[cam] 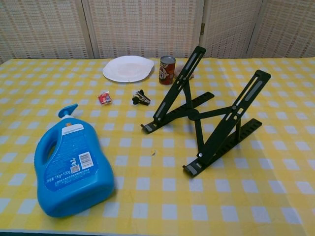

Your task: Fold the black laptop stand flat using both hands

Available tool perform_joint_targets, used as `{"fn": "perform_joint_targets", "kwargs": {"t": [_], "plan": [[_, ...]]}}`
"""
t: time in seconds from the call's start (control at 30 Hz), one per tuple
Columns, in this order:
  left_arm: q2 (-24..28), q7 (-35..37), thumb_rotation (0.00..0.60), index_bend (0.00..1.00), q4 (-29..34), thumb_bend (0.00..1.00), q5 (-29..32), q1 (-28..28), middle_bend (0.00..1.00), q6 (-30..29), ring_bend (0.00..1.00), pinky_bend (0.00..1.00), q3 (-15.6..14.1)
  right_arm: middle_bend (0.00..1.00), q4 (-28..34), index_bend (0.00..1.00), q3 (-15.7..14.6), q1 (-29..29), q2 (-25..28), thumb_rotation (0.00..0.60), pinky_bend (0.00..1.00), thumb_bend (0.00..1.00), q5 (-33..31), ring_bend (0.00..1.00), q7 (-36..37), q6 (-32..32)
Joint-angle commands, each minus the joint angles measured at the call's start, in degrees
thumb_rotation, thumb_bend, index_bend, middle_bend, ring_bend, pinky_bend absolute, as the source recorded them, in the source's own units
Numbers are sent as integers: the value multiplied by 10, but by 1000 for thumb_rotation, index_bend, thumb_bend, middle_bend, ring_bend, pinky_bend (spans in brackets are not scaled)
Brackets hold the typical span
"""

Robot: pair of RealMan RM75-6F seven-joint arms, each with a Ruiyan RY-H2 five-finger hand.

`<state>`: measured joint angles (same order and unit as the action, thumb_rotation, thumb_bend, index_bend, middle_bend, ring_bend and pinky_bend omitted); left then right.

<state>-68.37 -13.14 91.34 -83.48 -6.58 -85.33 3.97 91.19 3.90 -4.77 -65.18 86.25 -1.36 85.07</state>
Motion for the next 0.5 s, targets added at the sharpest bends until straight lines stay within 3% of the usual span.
{"fn": "perform_joint_targets", "kwargs": {"t": [0.03, 0.5], "plan": [[-1, -3, 600, 0, -1, 156, 0, -1, 0, 2, 0, 0, 0, 0, 0, 0, -1, -1, -1, 600, 0, 335, -2, 0, -1, -3], [-3, 3, 600, 0, -2, 156, -6, 4, 0, -10, 0, 0, -3, 0, 0, 0, -12, -14, -3, 600, 0, 335, 7, 0, 44, -37]]}}
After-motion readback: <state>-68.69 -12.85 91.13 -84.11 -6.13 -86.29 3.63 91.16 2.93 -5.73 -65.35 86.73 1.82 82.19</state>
